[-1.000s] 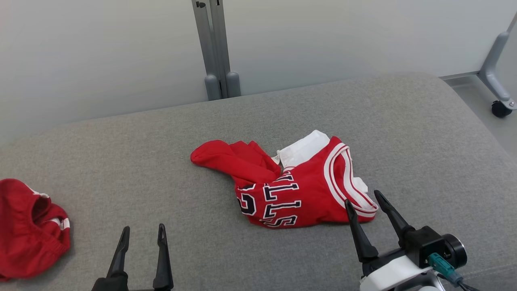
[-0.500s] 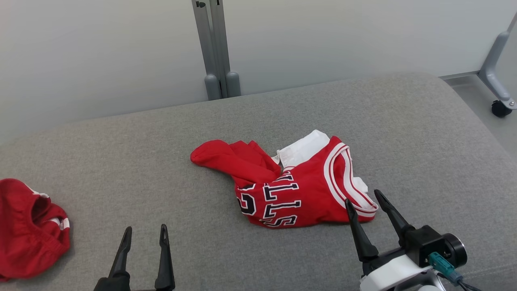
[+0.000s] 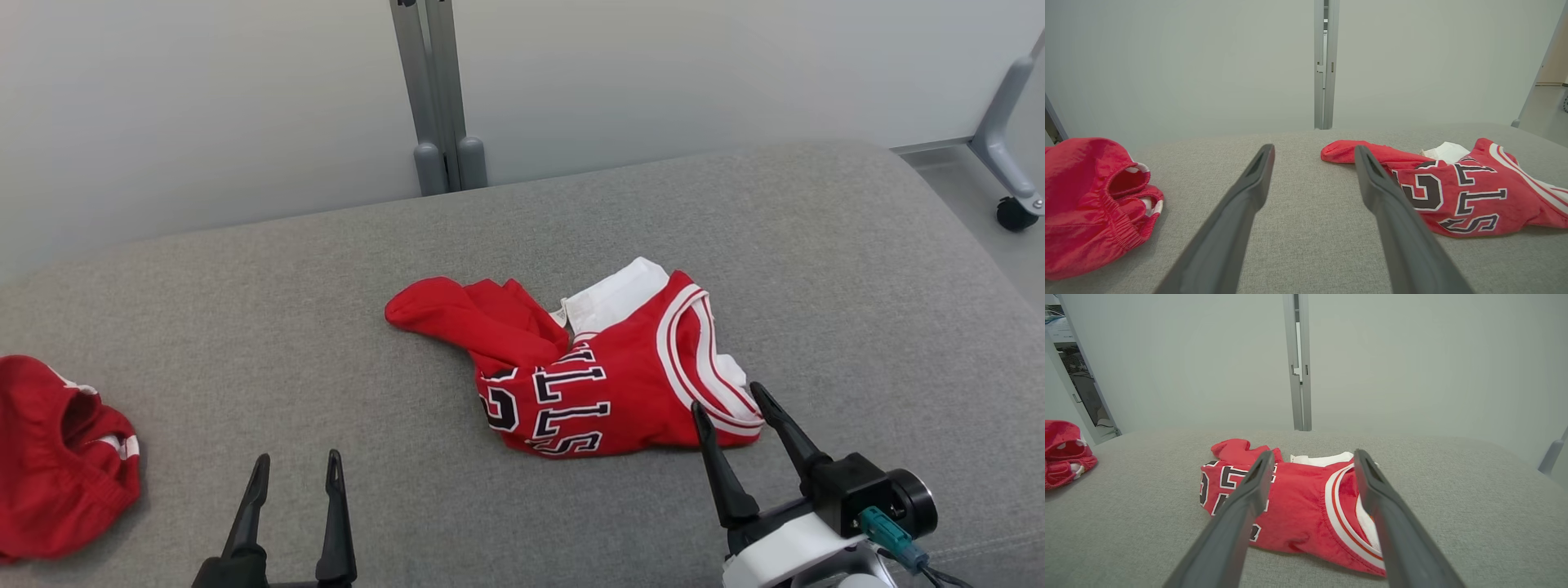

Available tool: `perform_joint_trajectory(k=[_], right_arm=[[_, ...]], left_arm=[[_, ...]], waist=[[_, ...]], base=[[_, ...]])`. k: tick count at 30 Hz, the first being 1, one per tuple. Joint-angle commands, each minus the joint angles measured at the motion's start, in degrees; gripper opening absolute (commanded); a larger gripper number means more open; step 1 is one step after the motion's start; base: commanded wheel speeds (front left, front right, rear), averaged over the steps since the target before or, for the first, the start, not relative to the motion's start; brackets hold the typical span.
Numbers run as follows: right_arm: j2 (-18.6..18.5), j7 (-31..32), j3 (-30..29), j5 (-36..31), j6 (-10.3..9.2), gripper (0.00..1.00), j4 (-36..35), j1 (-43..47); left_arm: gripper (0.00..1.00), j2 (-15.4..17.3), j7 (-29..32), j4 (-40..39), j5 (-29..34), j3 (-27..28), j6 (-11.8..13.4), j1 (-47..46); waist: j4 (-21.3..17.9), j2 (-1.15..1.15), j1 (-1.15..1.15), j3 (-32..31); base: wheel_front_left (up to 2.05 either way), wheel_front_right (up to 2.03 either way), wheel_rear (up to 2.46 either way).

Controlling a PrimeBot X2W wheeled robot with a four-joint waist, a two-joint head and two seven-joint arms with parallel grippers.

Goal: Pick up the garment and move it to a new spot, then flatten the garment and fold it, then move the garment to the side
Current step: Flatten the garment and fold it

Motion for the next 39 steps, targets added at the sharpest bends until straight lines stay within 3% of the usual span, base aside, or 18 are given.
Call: perform_joint_trajectory(k=[1, 8, 13, 22, 28, 29, 30, 39], right_arm=[[-0.16, -0.18, 0.10, -0.16, -0.06, 1.00, 0.58, -0.79], [-0.43, -0.18, -0.91, 1.53, -0.06, 1.00, 7.35, -4.18], [0.45, -0.18, -5.05, 9.56, -0.06, 1.00, 15.81, -7.15], [-2.09, -0.18, -7.45, 16.23, -0.06, 1.00, 28.73, -15.92], [-2.25, -0.17, -4.04, 20.73, -0.05, 0.99, 38.06, -20.26], [-2.26, -0.03, -2.88, 21.75, -0.03, 0.45, 38.65, -20.73], [-2.34, -0.03, -1.96, 22.46, -0.03, 0.00, 38.83, -20.97], [-6.91, -0.13, -0.47, 27.01, -0.05, 0.00, 32.28, -26.08]], left_arm=[[1.00, 0.04, -0.02, -0.04, 0.17, -0.05, -0.01, -1.24], [1.00, 0.04, -0.02, 0.47, 0.83, -1.67, -0.87, -2.81], [1.00, 0.05, -0.02, 0.62, 1.73, -3.86, -1.41, -4.65], [1.00, 0.06, -0.02, -0.24, 3.42, -7.60, -1.65, -9.59], [1.00, 0.08, -0.02, -0.21, 3.50, -9.08, -1.61, -12.02], [1.00, 0.08, -0.02, -0.20, 3.40, -9.26, -1.48, -12.29], [1.00, 0.08, -0.02, -0.19, 3.29, -9.35, -1.35, -12.48], [1.00, 0.09, -0.02, -0.68, 2.50, -9.87, -0.60, -13.86]], waist=[[0.03, 0.00, 0.00, 0.36], [0.30, 0.00, 0.00, 1.94], [0.93, 0.00, 0.00, 3.74], [3.34, 0.00, 0.00, 10.89], [4.70, 0.00, 0.00, 13.64], [4.80, 0.00, 0.00, 13.88], [4.83, 0.00, 0.00, 14.01], [3.72, 0.00, 0.00, 14.27]], base=[[0.00, 0.00, 0.00], [0.00, 0.00, 0.00], [0.00, 0.00, 0.00], [0.00, 0.00, 0.00], [0.00, 0.00, 0.00], [0.00, 0.00, 0.00], [0.00, 0.00, 0.00], [0.00, 0.00, 0.00]])
